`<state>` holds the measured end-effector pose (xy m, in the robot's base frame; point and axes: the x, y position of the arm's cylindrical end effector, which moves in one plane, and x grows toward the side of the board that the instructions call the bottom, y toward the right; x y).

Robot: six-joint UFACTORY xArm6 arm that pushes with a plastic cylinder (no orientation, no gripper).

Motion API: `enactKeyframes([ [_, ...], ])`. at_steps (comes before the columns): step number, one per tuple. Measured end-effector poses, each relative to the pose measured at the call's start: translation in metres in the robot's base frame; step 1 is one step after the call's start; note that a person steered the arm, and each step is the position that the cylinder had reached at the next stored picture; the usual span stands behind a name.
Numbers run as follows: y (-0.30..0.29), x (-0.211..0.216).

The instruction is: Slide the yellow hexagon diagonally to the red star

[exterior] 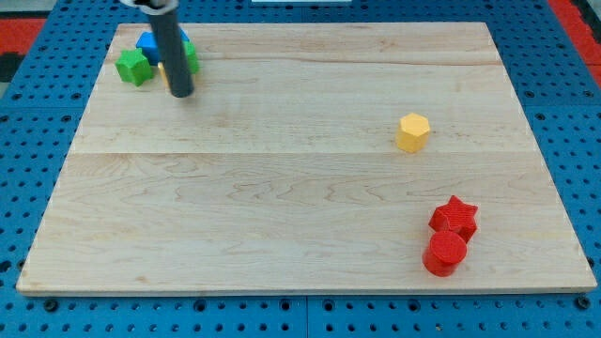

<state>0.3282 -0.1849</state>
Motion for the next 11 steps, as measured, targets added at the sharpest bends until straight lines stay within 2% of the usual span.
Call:
enactKeyframes([
  [1, 0.02, 0.002],
  [2, 0.09, 0.007],
  [4, 0.137, 0.007],
  [6, 0.304, 0.019],
  [8, 0.342, 0.07],
  [9, 0.342, 0.073],
  [11, 0.362, 0.127],
])
